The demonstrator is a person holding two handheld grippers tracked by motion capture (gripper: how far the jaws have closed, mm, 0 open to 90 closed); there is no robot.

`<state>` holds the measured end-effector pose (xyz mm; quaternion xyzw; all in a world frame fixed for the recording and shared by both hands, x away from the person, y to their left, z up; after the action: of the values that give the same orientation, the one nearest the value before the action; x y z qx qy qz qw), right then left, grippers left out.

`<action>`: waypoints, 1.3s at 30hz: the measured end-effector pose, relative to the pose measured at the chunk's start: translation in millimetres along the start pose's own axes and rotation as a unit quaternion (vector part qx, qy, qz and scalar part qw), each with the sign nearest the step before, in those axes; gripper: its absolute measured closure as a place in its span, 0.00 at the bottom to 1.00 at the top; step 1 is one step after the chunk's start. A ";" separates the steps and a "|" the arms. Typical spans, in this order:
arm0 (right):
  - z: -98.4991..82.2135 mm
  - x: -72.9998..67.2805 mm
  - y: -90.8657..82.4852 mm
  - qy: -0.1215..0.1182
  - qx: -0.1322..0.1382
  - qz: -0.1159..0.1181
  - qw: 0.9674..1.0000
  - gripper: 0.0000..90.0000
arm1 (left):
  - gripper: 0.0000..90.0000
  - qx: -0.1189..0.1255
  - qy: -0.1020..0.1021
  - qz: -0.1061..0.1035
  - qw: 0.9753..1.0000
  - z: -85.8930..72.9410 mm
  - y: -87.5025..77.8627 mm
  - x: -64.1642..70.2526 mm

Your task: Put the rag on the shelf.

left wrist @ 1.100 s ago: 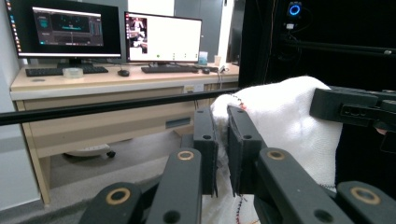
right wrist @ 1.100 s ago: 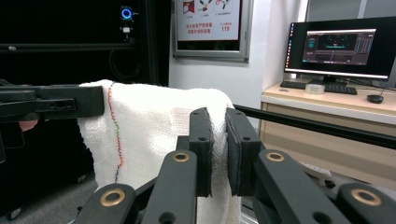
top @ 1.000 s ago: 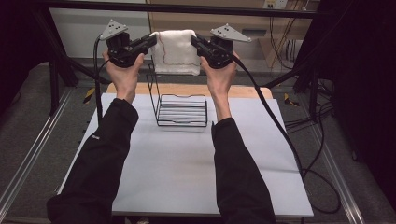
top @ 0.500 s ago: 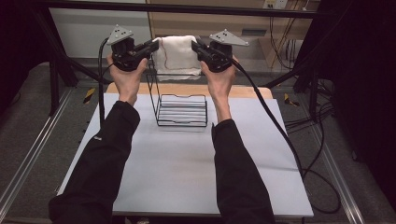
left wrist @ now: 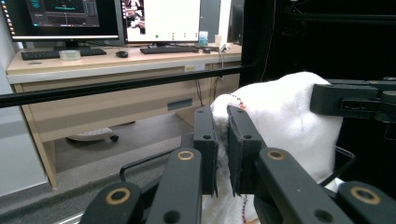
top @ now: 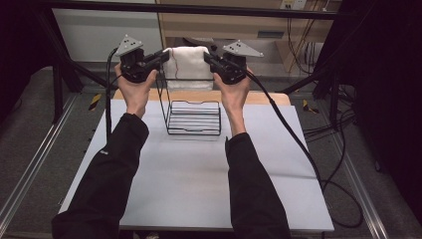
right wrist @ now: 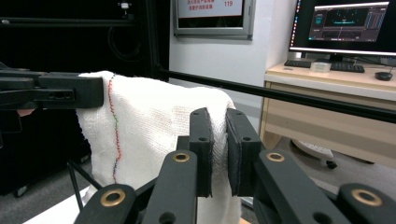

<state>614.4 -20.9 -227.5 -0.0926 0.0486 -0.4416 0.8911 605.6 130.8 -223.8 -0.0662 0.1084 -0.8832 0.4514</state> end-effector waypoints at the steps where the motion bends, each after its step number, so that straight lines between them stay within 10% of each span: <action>1: -1.5 -0.2 -0.3 0.000 -0.001 0.001 1.000 0.91 | 0.92 0.000 -0.001 -0.001 1.000 -0.8 0.0 0.6; 39: -20.2 -15.1 -25.6 -0.015 0.001 0.023 1.000 0.91 | 0.92 -0.017 0.023 -0.037 0.999 -27.7 -20.1 18.5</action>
<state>581.9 -26.5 -241.9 -0.0971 0.0369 -0.4198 0.9016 573.1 130.9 -245.2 -0.0572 0.1313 -0.8988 0.4143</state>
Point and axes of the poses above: each handheld gripper's, and its own axes: y roughly forward along the jaws, z roughly out of its top, x roughly to its right, the point moved 10 cm from there along y, roughly forward along the jaws, and after that the axes turned 8 degrees about -x, right-handed, at the moved point
